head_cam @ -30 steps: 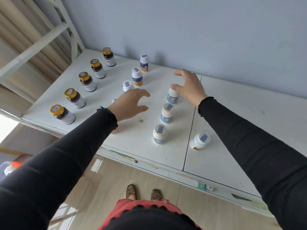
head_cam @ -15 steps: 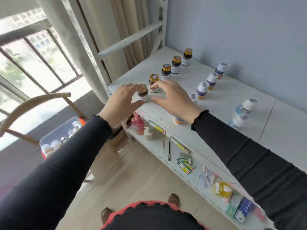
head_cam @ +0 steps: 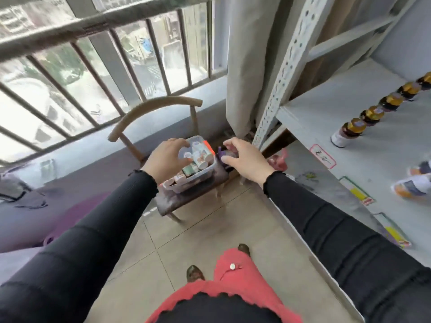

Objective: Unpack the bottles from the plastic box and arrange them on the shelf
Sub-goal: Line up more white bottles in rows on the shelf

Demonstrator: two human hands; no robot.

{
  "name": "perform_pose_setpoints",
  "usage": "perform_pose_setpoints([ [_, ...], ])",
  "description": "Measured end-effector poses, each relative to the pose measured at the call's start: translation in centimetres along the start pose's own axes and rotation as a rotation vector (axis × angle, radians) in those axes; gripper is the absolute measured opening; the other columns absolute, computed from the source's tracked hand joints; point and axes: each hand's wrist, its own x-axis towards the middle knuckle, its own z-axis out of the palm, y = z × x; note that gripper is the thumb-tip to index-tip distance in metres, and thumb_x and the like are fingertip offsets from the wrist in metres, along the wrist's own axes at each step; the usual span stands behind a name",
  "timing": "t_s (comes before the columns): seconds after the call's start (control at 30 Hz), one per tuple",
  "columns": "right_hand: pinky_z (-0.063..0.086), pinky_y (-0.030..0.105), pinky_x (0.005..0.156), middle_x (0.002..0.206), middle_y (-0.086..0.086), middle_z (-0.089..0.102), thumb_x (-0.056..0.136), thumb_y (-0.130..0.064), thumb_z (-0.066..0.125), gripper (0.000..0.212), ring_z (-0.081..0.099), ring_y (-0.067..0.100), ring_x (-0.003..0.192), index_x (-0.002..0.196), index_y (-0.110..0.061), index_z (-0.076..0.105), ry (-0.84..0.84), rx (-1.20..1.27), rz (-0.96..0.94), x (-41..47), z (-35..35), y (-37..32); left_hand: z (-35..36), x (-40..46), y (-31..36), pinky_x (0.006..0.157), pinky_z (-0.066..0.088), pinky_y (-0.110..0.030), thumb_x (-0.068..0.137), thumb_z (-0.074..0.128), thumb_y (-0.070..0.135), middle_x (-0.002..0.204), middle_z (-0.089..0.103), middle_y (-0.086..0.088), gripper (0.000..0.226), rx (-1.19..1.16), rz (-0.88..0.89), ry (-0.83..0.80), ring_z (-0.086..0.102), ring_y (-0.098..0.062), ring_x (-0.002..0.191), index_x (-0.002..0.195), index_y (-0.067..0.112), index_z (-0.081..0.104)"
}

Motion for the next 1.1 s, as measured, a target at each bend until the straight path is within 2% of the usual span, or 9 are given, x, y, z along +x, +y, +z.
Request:
perform_pose_setpoints([
  [0.27, 0.05, 0.041, 0.098, 0.126, 0.003, 0.064, 0.088, -0.039, 0.069, 0.049, 0.061, 0.023, 0.114, 0.133, -0.02, 0.059, -0.089, -0.071, 0.152, 12.7, 8.4, 0.7, 2.7, 5.6, -11.6, 0.099, 0.045, -0.037, 0.088, 0.07, 0.033, 0.126, 0.063, -0.004, 0.044, -0.083, -0.171, -0.152, 0.058, -0.024, 0.117, 0.128, 0.019, 0.061],
  [0.37, 0.047, 0.041, 0.099, 0.123, 0.009, 0.064, 0.088, -0.035, 0.066, 0.047, 0.057, 0.031, 0.116, 0.131, -0.018, 0.061, -0.098, -0.144, 0.2, 18.7, 11.3, 2.0, 4.1, 8.3, -14.5, 0.099, 0.046, -0.038, 0.088, 0.068, 0.036, 0.127, 0.062, -0.002, 0.044, -0.116, -0.23, -0.19, 0.058, -0.022, 0.116, 0.129, 0.021, 0.06],
  [0.47, 0.046, 0.043, 0.098, 0.123, 0.015, 0.061, 0.09, -0.036, 0.061, 0.045, 0.053, 0.037, 0.116, 0.13, -0.015, 0.061, -0.128, -0.295, 0.239, 23.8, 14.1, 3.3, 5.7, 10.4, -16.6, 0.101, 0.045, -0.037, 0.088, 0.067, 0.035, 0.131, 0.062, -0.002, 0.045, -0.151, -0.277, -0.217, 0.056, -0.022, 0.12, 0.13, 0.021, 0.06],
  [0.57, 0.047, 0.043, 0.092, 0.123, 0.014, 0.058, 0.091, -0.043, 0.059, 0.044, 0.05, 0.035, 0.117, 0.127, -0.017, 0.062, -0.165, -0.459, 0.258, 27.6, 16.9, 4.4, 7.8, 12.3, -18.4, 0.102, 0.043, -0.034, 0.088, 0.068, 0.034, 0.134, 0.06, 0.0, 0.046, -0.184, -0.304, -0.237, 0.055, -0.02, 0.123, 0.131, 0.02, 0.06],
  [0.7, 0.048, 0.043, 0.088, 0.121, 0.011, 0.056, 0.088, -0.046, 0.062, 0.045, 0.048, 0.032, 0.118, 0.125, -0.019, 0.064, -0.171, -0.611, 0.257, 30.6, 20.4, 5.4, 10.2, 14.3, -20.4, 0.101, 0.042, -0.031, 0.091, 0.067, 0.037, 0.135, 0.06, 0.0, 0.047, -0.227, -0.313, -0.271, 0.054, -0.018, 0.125, 0.134, 0.019, 0.058],
  [0.87, 0.045, 0.041, 0.089, 0.119, 0.006, 0.052, 0.08, -0.052, 0.067, 0.048, 0.047, 0.029, 0.114, 0.114, -0.019, 0.069, -0.093, -0.746, 0.283, 31.8, 23.1, 6.3, 12.7, 16.6, -22.0, 0.105, 0.045, -0.037, 0.09, 0.066, 0.036, 0.133, 0.062, -0.001, 0.046, -0.341, -0.361, -0.312, 0.055, -0.021, 0.124, 0.131, 0.016, 0.06],
  [1.0, 0.04, 0.042, 0.093, 0.134, 0.001, 0.049, 0.079, -0.047, 0.068, 0.045, 0.044, 0.028, 0.121, 0.112, -0.017, 0.07, -0.049, -0.749, 0.293, 32.1, 24.3, 7.1, 15.0, 19.0, -22.0, 0.098, 0.047, -0.033, 0.094, 0.059, 0.041, 0.128, 0.065, -0.004, 0.048, -0.36, -0.427, -0.374, 0.061, -0.022, 0.116, 0.133, 0.014, 0.059],
  [1.1, 0.043, 0.041, 0.092, 0.129, 0.003, 0.053, 0.076, -0.051, 0.074, 0.051, 0.047, 0.028, 0.12, 0.114, -0.018, 0.066, -0.058, -0.72, 0.293, 32.6, 24.6, 7.5, 16.8, 21.1, -22.0, 0.097, 0.047, -0.035, 0.098, 0.049, 0.045, 0.132, 0.064, -0.01, 0.052, -0.388, -0.519, -0.469, 0.06, -0.028, 0.118, 0.137, 0.01, 0.056],
])
